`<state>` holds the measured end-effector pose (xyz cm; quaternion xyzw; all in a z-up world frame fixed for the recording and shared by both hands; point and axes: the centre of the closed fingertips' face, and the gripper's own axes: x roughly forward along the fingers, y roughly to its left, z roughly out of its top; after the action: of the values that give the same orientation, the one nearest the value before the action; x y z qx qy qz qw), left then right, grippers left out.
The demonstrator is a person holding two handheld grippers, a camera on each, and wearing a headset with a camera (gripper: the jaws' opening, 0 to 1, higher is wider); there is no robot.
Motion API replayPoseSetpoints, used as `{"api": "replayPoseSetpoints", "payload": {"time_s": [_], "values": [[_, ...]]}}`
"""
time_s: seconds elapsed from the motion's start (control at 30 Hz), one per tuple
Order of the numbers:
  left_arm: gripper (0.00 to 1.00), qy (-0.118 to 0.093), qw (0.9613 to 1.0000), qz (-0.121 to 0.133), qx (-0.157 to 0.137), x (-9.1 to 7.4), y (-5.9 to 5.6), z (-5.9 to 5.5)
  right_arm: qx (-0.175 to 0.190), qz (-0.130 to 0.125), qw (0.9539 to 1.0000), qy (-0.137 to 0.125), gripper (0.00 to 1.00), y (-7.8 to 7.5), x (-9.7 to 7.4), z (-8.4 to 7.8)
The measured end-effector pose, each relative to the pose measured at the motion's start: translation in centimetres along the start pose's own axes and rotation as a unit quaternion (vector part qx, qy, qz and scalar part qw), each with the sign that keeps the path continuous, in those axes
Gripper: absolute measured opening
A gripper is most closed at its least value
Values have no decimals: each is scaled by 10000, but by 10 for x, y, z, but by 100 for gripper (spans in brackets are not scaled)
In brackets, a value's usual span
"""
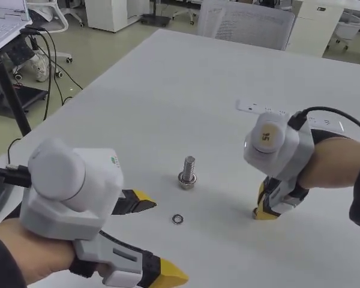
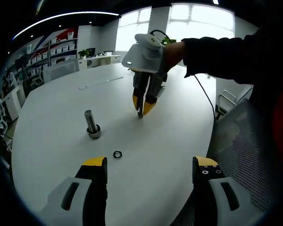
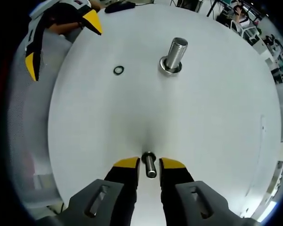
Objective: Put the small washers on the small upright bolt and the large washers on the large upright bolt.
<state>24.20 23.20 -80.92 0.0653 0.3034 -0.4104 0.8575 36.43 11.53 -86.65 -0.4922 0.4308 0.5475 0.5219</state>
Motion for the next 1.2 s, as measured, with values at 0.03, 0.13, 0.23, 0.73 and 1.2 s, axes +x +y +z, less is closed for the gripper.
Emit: {"api": "replayPoseSetpoints", "payload": {"time_s": [0.03,0.13,0.23,0.73,1.2], "values": [[73,-2,10000,1,2,0,0,0,5,-10,10000,-5,19,0,0,0],[73,-2,10000,2,6,0,1,1,31,-27,10000,-15,20,-1,-2,-2],[73,4,10000,-4,13,1,0,1,74,-46,10000,-37,20,-2,-5,-4],[73,9,10000,-10,36,1,0,0,232,-84,9997,-55,22,1,-10,-17],[73,7,10000,-22,50,2,-1,0,306,-43,9995,-34,22,17,-11,-28]]}}
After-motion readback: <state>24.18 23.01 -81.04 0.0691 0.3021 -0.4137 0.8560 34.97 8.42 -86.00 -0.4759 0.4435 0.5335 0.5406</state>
